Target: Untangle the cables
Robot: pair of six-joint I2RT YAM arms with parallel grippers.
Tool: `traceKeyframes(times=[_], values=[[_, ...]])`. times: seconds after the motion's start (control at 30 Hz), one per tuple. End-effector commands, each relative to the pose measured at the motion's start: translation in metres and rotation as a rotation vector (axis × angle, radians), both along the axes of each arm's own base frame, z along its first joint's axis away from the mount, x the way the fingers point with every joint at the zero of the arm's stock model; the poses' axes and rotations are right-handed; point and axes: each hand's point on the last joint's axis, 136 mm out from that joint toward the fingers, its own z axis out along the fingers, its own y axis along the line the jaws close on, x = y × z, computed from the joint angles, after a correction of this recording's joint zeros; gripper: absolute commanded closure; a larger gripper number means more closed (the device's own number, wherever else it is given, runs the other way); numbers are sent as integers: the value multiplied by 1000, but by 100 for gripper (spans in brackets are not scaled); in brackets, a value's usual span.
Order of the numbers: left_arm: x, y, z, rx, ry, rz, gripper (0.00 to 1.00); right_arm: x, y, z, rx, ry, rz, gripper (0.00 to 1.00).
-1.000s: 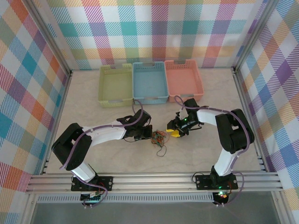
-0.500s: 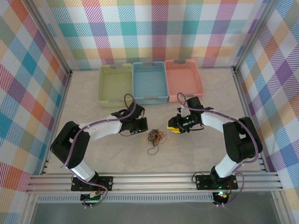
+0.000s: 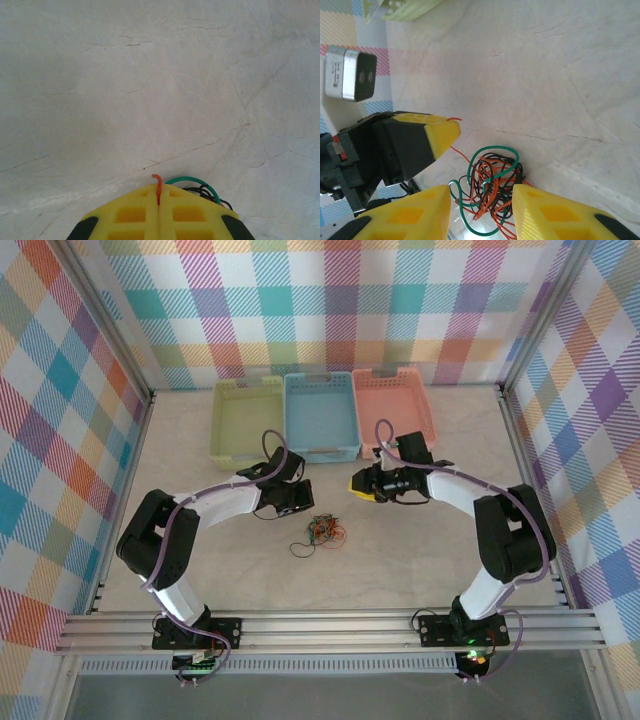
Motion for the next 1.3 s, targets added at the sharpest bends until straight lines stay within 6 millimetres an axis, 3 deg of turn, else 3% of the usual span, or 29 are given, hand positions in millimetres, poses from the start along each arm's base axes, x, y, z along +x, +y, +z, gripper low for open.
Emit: traceKeyframes(times=[0.0,0.2,0.33,0.43,0.53,0.67,0.8,0.9,1.13,1.27], values=[[4,-5,4,-42,-30,-28,100,-8,24,12,92,-61,118,60],[6,-19,36,-147,-97,-80,100,-6,38,45,120,-238,171,57],[4,-22,65,-194,-168,-108,100,-2,35,63,94,-516,149,58],[1,-22,84,-241,-227,-110,100,-16,42,70,138,-748,219,55],[-6,-34,99,-297,-241,-160,100,-28,58,72,144,-908,304,49],[-15,-40,116,-306,-270,-208,100,-37,76,64,136,-971,391,43],[-22,-39,121,-306,-271,-223,100,-33,75,58,132,-1076,355,47],[-26,-42,122,-322,-252,-237,100,-42,77,64,162,-1159,369,52],[-36,-44,135,-332,-246,-268,100,-48,84,55,134,-1185,425,55],[-41,-42,141,-327,-237,-269,100,-50,85,55,123,-1188,425,64]])
